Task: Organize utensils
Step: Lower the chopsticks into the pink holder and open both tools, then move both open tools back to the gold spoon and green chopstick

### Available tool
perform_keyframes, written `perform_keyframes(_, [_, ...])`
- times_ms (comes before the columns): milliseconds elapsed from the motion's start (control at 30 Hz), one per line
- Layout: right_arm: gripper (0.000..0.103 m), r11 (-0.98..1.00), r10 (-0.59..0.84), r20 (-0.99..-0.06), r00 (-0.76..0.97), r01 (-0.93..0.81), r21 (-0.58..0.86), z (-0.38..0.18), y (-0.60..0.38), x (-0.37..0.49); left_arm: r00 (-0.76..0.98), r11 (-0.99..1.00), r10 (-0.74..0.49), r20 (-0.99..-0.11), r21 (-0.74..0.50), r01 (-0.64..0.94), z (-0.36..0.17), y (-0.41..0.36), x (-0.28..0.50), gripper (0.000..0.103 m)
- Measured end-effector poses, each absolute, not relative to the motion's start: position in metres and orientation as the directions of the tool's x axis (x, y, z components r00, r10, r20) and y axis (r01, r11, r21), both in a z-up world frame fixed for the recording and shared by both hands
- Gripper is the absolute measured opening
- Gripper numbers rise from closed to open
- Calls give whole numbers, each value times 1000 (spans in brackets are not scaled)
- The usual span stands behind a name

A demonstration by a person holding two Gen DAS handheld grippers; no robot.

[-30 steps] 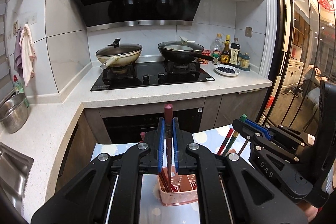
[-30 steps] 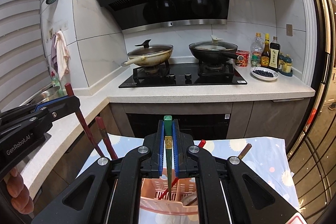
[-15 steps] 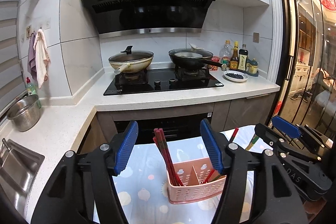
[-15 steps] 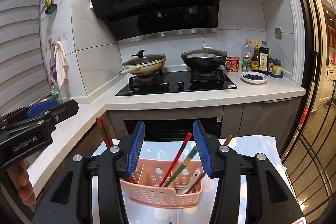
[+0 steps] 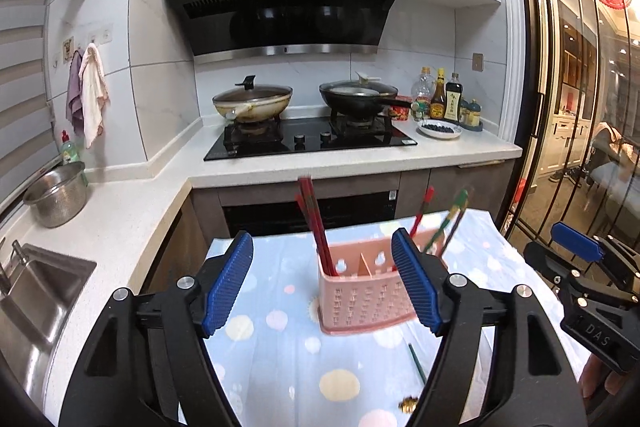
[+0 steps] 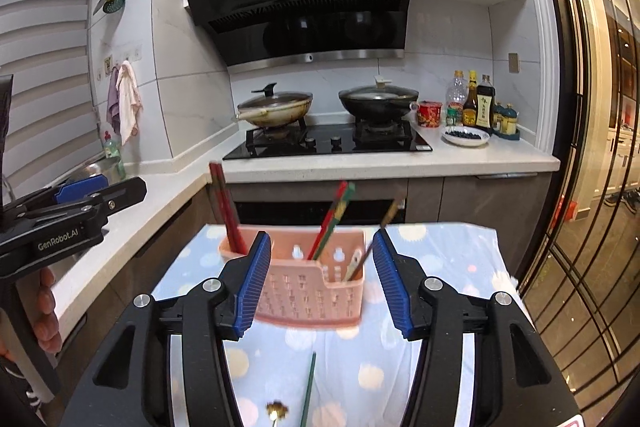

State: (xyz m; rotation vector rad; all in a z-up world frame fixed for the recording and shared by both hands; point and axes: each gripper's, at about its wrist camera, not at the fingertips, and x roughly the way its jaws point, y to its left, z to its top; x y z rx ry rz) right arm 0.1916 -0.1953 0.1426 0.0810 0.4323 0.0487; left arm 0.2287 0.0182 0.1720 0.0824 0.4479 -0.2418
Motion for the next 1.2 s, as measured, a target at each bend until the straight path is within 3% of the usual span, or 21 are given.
perform_keyframes(133, [57,999,44,-474,879,-25,46,110,-190,160,852,967,-213,-477,22,255,144,25,205,77])
perform_keyframes(533, [57,1000,18,-651,759,-28,-5,5,-169,103,748,973,-203,-632,-43,227,52,44,154,77])
perform_keyframes(833, [57,998,43,-717,696,-55,6,-42,-149,83,717,976,-164,-678,-6,217,17,40,127,77])
perform_keyframes(1200, [57,998,57,-743,667,-55,28,-55,-149,80,684,976,-150,-713,5,220,-5,35,117,77])
